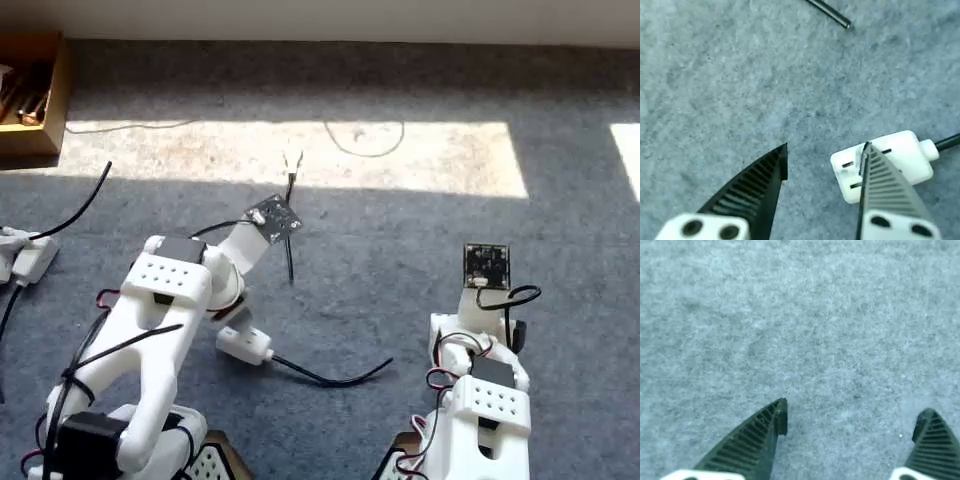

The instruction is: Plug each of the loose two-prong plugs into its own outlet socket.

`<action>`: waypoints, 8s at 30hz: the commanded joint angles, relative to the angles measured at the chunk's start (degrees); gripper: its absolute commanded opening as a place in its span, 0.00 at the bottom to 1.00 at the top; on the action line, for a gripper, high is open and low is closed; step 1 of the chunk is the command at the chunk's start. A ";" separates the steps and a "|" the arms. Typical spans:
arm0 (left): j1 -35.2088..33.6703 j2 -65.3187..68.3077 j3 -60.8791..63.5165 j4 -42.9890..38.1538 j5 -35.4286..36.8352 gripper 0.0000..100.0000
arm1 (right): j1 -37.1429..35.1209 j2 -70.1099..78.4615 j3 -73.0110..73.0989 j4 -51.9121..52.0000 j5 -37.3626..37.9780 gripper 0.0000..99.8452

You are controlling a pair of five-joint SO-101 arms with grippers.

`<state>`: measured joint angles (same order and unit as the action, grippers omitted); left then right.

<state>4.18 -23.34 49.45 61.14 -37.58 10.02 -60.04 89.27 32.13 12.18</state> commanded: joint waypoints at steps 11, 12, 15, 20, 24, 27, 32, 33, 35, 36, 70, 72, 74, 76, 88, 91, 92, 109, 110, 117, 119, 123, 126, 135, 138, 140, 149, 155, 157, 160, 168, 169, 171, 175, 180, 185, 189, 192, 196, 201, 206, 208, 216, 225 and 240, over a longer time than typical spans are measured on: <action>-8.22 -20.26 4.09 7.03 -6.33 0.17 | -0.31 -0.66 -0.22 -1.10 0.70 0.38; -7.60 -20.09 4.70 7.74 -5.89 0.17 | -0.31 -0.66 -0.22 -1.10 0.70 0.38; -5.85 -19.12 6.37 7.82 -4.31 0.17 | -0.31 -0.66 -0.22 -1.10 0.70 0.38; -0.22 -17.01 11.91 7.65 -2.64 0.17 | -0.31 -0.66 -0.22 -1.10 0.70 0.38; 2.33 -16.84 16.22 8.00 -2.64 0.16 | -0.31 -0.66 -0.22 -1.10 0.70 0.38; 2.42 -16.84 16.22 8.88 -2.55 0.16 | -0.31 -0.66 -0.22 -1.10 0.70 0.38; -2.33 -16.84 8.40 8.88 -0.79 0.16 | -0.31 -0.66 -0.22 -1.10 0.70 0.38; -4.26 -16.48 5.58 8.97 -0.97 0.16 | -0.31 -0.66 -0.22 -1.10 0.70 0.38; -7.16 -16.40 1.36 8.88 -0.97 0.16 | -0.31 -0.66 -0.22 -1.10 0.70 0.38; -8.22 -16.40 0.04 8.79 -0.97 0.16 | -0.31 -0.66 -0.22 -1.10 0.70 0.38; -27.21 -16.40 3.56 -3.34 12.66 0.16 | -7.78 1.63 -9.71 11.21 2.81 0.38; -29.41 -16.40 4.26 -5.71 20.66 0.16 | -14.20 5.58 -18.51 18.77 0.88 0.38; -28.88 -16.40 6.90 -8.62 26.99 0.16 | -20.88 11.30 -29.67 26.15 -2.55 0.38; -26.42 -16.40 9.80 -12.22 30.86 0.16 | -27.12 18.07 -41.71 33.01 -5.98 0.38; -23.16 -16.40 18.68 -27.08 31.30 0.16 | -39.69 46.20 -61.14 21.93 -10.11 0.34; -26.15 -16.40 22.73 -33.41 31.12 0.16 | -45.93 49.54 -54.37 11.47 -10.11 0.23; -26.77 -16.48 23.25 -33.93 31.12 0.16 | -48.22 50.15 -52.62 8.57 -10.11 0.19; -25.01 -16.48 23.60 -33.85 28.75 0.16 | -48.22 68.35 -53.76 -4.35 -7.03 0.26; -24.75 -16.48 23.60 -33.85 28.75 0.16 | -48.04 68.97 -54.64 -4.26 -7.03 0.26; -21.93 -16.48 24.57 -33.85 28.57 0.16 | -47.78 68.97 -59.12 0.31 -7.21 0.10; -21.93 -16.48 24.66 -33.85 28.57 0.16 | -47.25 68.88 -59.21 0.13 -7.21 0.01; -21.93 -16.48 24.75 -33.85 28.57 0.16 | -46.73 68.88 -59.21 0.04 -7.03 0.02; -21.76 -16.48 24.75 -33.85 28.57 0.16 | -46.46 68.62 -59.21 0.40 -7.03 0.00; -21.67 -16.40 24.75 -34.11 28.57 0.16 | -41.19 50.86 -61.76 28.00 3.69 0.00; -21.67 -16.40 24.75 -34.11 28.57 0.16 | -40.66 42.33 -63.52 44.62 15.12 0.00; -21.67 -16.40 24.84 -34.11 28.57 0.16 | -37.05 36.62 -63.96 54.20 20.92 0.00; -21.67 -16.40 24.84 -34.02 28.57 0.16 | 5.67 25.89 -50.68 57.45 60.22 0.00; -21.67 -16.40 24.84 -34.11 28.57 0.16 | 14.02 25.54 -35.91 41.54 65.32 0.00; -21.67 -16.40 24.84 -33.93 28.57 0.16 | 12.88 25.19 -32.92 40.22 65.23 0.00; -21.67 -16.40 24.84 -33.93 28.57 0.16 | 10.42 25.19 -32.31 41.27 65.14 0.01; -21.67 -16.40 25.36 -34.11 28.57 0.16 | 19.38 23.43 -35.82 47.08 79.21 0.33; -21.58 -16.40 25.27 -34.11 28.57 0.16 | 19.65 22.64 -37.41 47.08 79.12 0.37; -21.58 -16.40 25.27 -34.11 28.57 0.16 | 18.15 21.14 -40.84 47.34 77.89 0.39; -20.00 -16.40 25.36 -34.20 28.57 0.16 | 0.48 22.20 -43.03 47.08 60.66 0.37; -20.70 -16.40 25.45 -34.20 28.57 0.16 | -25.80 29.85 -43.03 35.82 35.34 0.34; -21.67 -16.48 25.45 -34.20 28.57 0.16 | -34.15 40.04 -45.49 25.10 25.23 0.34; -21.67 -16.40 25.45 -34.20 28.57 0.16 | -35.12 48.22 -49.36 24.84 25.41 0.34; -21.05 -16.48 25.45 -34.20 28.57 0.16 | -34.95 52.88 -53.49 23.96 24.97 0.34; -20.62 -16.57 25.45 -34.20 28.57 0.16 | -34.24 57.54 -55.87 23.69 24.88 0.34; -20.62 -16.66 25.45 -33.93 28.57 0.16 | -30.29 59.56 -56.40 23.60 24.88 0.34; -19.47 -16.75 25.45 -33.93 28.57 0.16 | -26.86 59.91 -55.96 23.52 20.75 0.34; -18.68 -16.75 25.45 -33.93 28.57 0.16 | -26.95 59.91 -56.13 23.52 20.57 0.34; -18.59 -16.75 25.45 -33.93 28.57 0.16 | -33.27 59.91 -55.87 23.52 20.57 0.05; -18.59 -16.75 25.45 -33.93 28.57 0.16 | -34.68 60.00 -56.04 23.52 20.57 0.01; -18.51 -16.48 25.45 -33.93 28.57 0.16 | -34.59 59.82 -56.40 23.52 20.75 0.01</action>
<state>-15.25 -39.60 75.03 27.82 -8.57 -23.91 0.09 35.56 56.13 33.36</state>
